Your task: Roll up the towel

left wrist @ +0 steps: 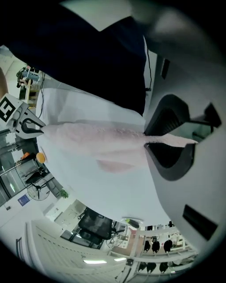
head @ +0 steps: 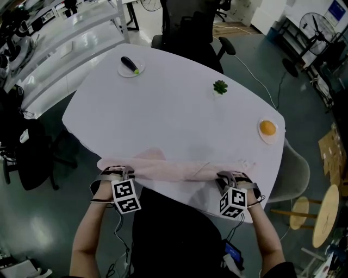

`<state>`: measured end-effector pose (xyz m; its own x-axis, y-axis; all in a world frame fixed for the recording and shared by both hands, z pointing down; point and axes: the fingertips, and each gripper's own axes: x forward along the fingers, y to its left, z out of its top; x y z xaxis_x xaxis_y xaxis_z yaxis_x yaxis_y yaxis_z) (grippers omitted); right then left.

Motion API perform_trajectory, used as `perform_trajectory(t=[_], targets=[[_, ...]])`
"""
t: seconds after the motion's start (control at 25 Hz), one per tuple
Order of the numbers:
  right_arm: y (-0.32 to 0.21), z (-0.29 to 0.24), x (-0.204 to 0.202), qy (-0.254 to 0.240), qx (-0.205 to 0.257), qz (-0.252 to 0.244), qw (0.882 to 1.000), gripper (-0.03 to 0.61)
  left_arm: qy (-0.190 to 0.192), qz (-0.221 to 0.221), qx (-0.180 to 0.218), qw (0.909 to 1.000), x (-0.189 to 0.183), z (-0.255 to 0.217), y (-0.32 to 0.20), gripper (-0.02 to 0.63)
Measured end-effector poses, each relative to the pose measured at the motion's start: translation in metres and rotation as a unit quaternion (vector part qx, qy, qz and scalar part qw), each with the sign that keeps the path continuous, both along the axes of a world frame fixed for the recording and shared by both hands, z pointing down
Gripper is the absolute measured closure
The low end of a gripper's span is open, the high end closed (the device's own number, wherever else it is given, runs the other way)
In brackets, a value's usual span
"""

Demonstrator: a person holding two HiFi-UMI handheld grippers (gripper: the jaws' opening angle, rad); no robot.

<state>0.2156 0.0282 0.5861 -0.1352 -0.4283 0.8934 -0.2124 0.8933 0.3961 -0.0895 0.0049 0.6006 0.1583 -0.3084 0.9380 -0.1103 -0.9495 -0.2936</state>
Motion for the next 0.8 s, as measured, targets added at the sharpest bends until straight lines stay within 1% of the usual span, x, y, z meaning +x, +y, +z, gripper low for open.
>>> perform_trajectory(t=[0.16, 0.28, 0.4, 0.64, 0.8], targets=[[0.034, 0.007, -0.003, 0.003, -0.035, -0.014, 0.999, 0.515, 0.001, 0.009, -0.035, 0.9993, -0.003, 0.008, 0.032, 0.549], [0.038, 0.013, -0.004, 0.012, -0.040, -0.018, 0.999, 0.515, -0.006, 0.015, -0.040, 0.9991, -0.005, 0.015, 0.035, 0.551], [0.030, 0.010, -0.003, 0.012, -0.043, -0.018, 0.999, 0.515, -0.011, 0.023, -0.041, 0.9988, -0.004, 0.011, 0.027, 0.551], [-0.004, -0.004, 0.000, -0.016, -0.055, 0.002, 0.998, 0.506, -0.016, 0.034, -0.028, 0.9989, -0.004, -0.004, -0.003, 0.549], [-0.030, -0.003, 0.003, -0.022, -0.062, 0.012, 0.998, 0.499, -0.025, 0.046, -0.019, 0.9985, -0.002, -0.006, -0.029, 0.546]])
